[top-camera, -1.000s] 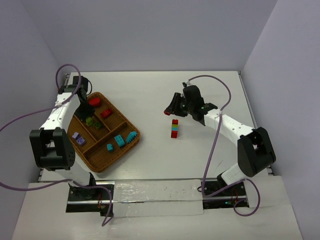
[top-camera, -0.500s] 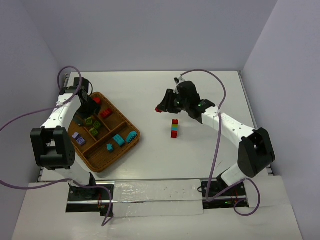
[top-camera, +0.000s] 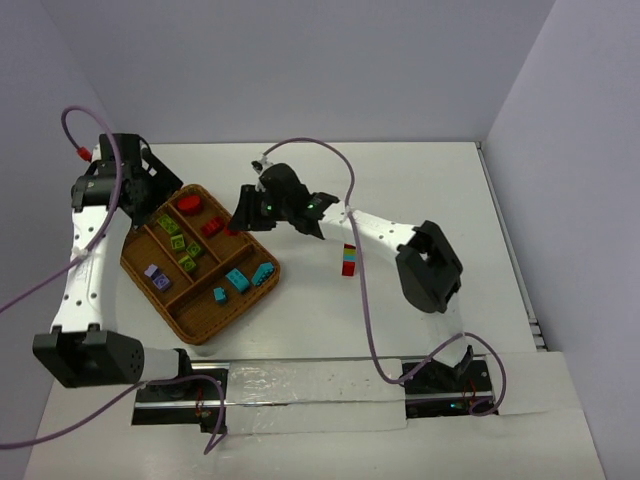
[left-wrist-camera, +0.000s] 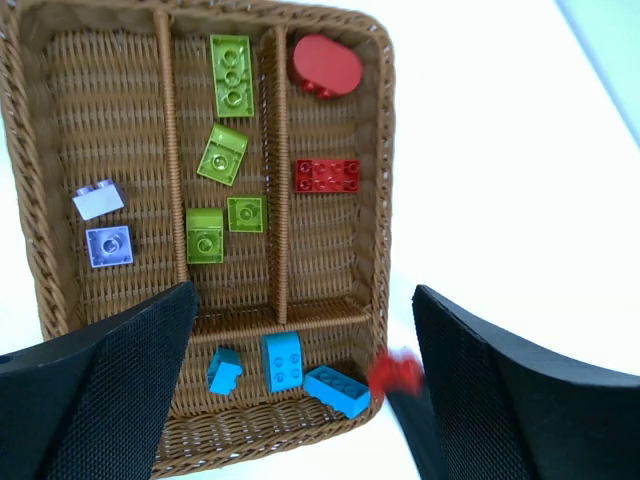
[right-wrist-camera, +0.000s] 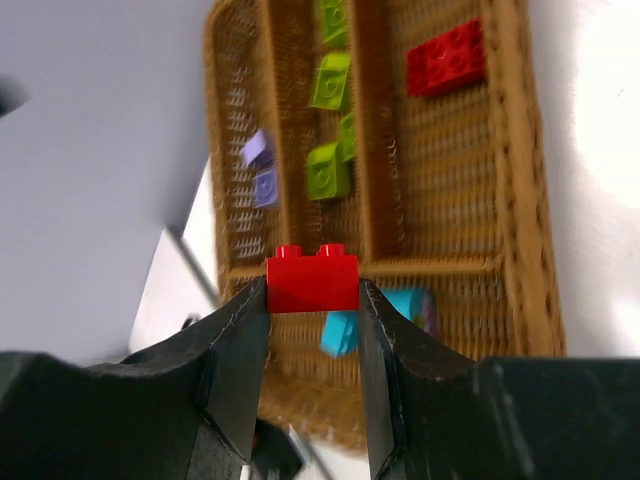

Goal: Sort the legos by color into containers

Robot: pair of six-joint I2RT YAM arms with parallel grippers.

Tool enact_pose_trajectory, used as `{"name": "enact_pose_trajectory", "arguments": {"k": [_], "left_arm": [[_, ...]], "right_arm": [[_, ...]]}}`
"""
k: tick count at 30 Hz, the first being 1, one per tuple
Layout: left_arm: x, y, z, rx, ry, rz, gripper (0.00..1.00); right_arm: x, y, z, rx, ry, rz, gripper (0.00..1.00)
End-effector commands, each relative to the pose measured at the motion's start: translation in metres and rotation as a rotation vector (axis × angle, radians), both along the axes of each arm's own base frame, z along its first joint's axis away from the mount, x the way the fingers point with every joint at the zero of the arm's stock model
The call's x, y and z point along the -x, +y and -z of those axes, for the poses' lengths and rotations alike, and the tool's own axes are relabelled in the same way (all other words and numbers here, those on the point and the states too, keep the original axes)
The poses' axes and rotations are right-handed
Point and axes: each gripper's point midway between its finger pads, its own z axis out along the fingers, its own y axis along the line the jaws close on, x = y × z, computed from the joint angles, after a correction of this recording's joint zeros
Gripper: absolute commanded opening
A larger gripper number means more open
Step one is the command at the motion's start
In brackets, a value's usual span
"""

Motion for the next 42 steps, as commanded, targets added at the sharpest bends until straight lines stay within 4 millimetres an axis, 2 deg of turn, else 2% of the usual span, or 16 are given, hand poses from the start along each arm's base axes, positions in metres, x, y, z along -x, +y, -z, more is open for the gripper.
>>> {"name": "enact_pose_trajectory", "arguments": {"k": [1,5,6,7,11,14,17,21,22,25,27,29,32,35,39,42], "left_arm": [[0.004,-0.004,-0.026,0.007,-0.082,0.044,0.96],[0.009,-0.01,-0.019,0.034,-0.062,0.069,0.96],[0.009,-0.011,-0.017,0.036,-0.054,0.073,0.96],[0.01,-0.011,-0.014,0.034,-0.044,0.074,0.96],[0.011,-0.007,-0.012,0.017,-0.033,0.069,0.96],[0.009,-0.008,-0.013,0.017,-0.039,0.074,0.96],[0.005,-0.011,-0.013,0.028,-0.047,0.087,0.96],[0.001,-0.014,-0.01,0.028,-0.044,0.125,0.96],[0.0,-0.015,-0.01,0.028,-0.046,0.127,0.96],[-0.004,-0.018,-0.014,0.033,-0.067,0.153,0.96],[-0.006,-0.023,-0.012,0.041,-0.076,0.183,0.96],[-0.009,-0.028,-0.011,0.051,-0.092,0.216,0.96],[-0.015,-0.039,-0.003,0.07,-0.091,0.264,0.96],[-0.02,-0.063,0.005,0.076,-0.07,0.322,0.96],[-0.028,-0.095,0.019,0.094,-0.029,0.389,0.96],[-0.031,-0.112,0.026,0.104,-0.01,0.419,0.96]], "right_arm": [[-0.038,0.024,-0.007,-0.027,-0.051,0.097,0.0],[-0.055,0.041,0.01,-0.004,-0.059,0.125,0.05],[-0.059,0.047,0.002,-0.015,-0.076,0.128,0.1],[-0.06,0.05,0.016,0.011,-0.064,0.121,0.15],[-0.056,0.064,0.02,0.029,-0.067,0.069,0.57],[-0.051,0.066,0.012,0.028,-0.079,0.05,0.69],[-0.048,0.057,-0.004,0.039,-0.08,0.054,0.74],[-0.051,0.028,-0.051,0.044,-0.132,0.102,0.73],[-0.05,0.022,-0.039,0.074,-0.127,0.101,0.73],[-0.045,-0.029,-0.071,0.09,-0.198,0.173,0.71],[-0.047,-0.076,-0.037,0.18,-0.166,0.248,0.71],[-0.041,-0.124,-0.041,0.207,-0.168,0.33,0.71],[-0.032,-0.197,0.001,0.344,-0.108,0.458,0.74],[-0.012,-0.259,0.024,0.456,-0.05,0.562,0.83],[0.012,-0.301,0.053,0.56,0.025,0.617,0.87],[0.02,-0.3,0.07,0.572,0.088,0.6,0.89]]}}
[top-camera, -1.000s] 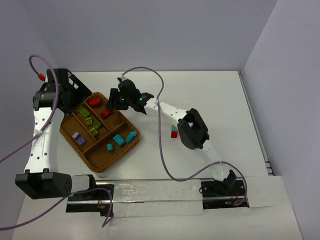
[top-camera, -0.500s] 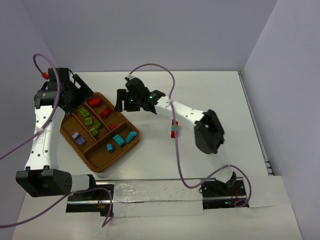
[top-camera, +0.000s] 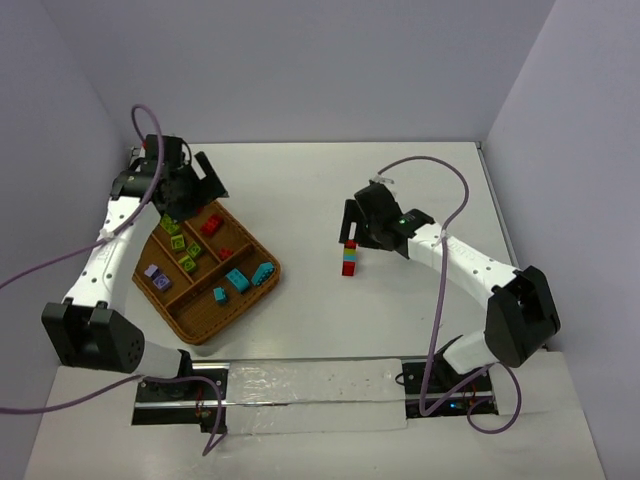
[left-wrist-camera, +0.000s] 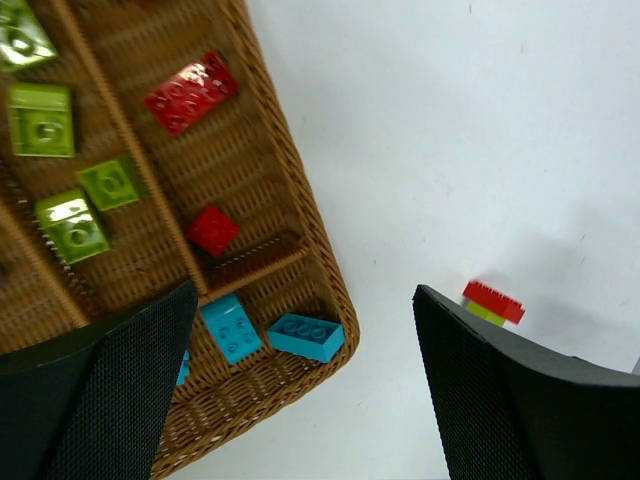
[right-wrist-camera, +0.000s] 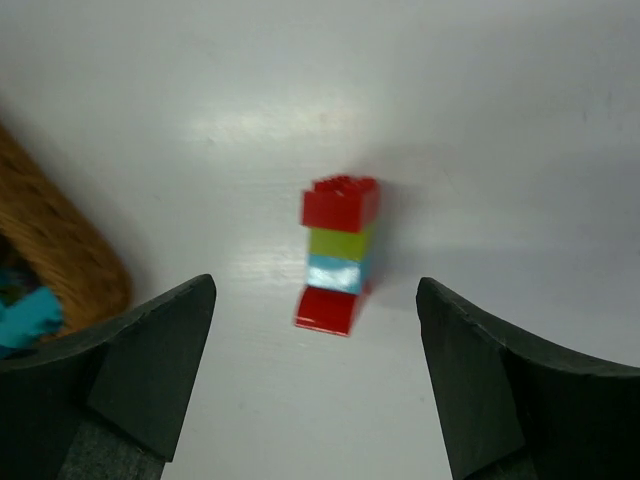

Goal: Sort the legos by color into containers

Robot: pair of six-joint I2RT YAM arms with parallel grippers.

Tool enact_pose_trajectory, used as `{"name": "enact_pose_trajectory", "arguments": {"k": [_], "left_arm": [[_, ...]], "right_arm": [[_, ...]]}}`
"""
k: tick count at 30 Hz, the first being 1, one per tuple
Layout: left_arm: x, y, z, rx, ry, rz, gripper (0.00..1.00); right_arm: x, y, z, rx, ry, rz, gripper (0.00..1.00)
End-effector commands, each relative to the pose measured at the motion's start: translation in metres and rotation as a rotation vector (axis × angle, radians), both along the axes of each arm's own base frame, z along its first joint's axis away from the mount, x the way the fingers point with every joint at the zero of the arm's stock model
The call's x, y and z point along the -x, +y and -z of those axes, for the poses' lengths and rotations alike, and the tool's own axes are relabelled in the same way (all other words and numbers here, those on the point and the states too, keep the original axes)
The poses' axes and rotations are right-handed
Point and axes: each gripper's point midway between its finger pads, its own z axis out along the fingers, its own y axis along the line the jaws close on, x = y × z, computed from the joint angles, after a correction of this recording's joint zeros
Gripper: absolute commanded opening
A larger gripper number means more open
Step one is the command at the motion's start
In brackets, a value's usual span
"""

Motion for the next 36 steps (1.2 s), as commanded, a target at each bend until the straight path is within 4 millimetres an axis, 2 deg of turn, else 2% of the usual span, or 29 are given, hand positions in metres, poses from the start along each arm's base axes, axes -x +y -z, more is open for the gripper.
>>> {"name": "enact_pose_trajectory", "arguments": {"k": [1,4,9,12,16,24,29,30,31,32,33,34,36], "left_arm": [[-0.016,-0.027,-0.004,0.028,-0.034,0.057,0.96],[-0.016,-0.04,0.004,0.027,-0.007,0.084,0.96],[-0.015,-0.039,0.01,-0.008,0.011,0.074,0.96],[-0.014,-0.038,0.014,-0.015,0.018,0.071,0.96],[-0.013,-0.04,0.015,-0.013,0.022,0.074,0.96],[-0.01,-0.04,0.017,-0.023,0.029,0.073,0.96],[-0.007,-0.039,0.017,-0.024,0.028,0.07,0.96],[-0.006,-0.039,0.017,-0.023,0.029,0.072,0.96],[-0.005,-0.039,0.017,-0.022,0.026,0.074,0.97],[-0.005,-0.039,0.017,-0.021,0.025,0.073,0.97],[-0.005,-0.041,0.016,-0.015,0.022,0.083,0.99],[-0.004,-0.043,0.016,-0.007,0.021,0.092,0.99],[-0.001,-0.053,0.013,0.037,0.015,0.134,0.99]], "right_arm": [[0.014,-0.011,0.023,0.041,0.083,0.041,0.89],[0.012,-0.002,0.036,0.023,0.119,0.036,0.9],[0.008,0.009,0.049,0.027,0.145,0.001,0.89],[0.012,0.016,0.064,0.046,0.172,-0.022,0.88],[0.01,0.018,0.07,0.057,0.17,-0.025,0.86],[-0.004,0.02,0.079,0.099,0.157,-0.018,0.58],[-0.009,0.023,0.083,0.104,0.155,-0.023,0.47],[-0.009,0.024,0.083,0.101,0.155,-0.027,0.41],[-0.01,0.025,0.081,0.1,0.152,-0.033,0.28],[-0.011,0.026,0.079,0.096,0.147,-0.036,0.21],[-0.011,0.029,0.072,0.085,0.127,-0.067,0.1],[-0.013,0.033,0.065,0.061,0.111,-0.078,0.06],[-0.012,0.046,0.037,-0.01,0.036,-0.168,0.0]]}}
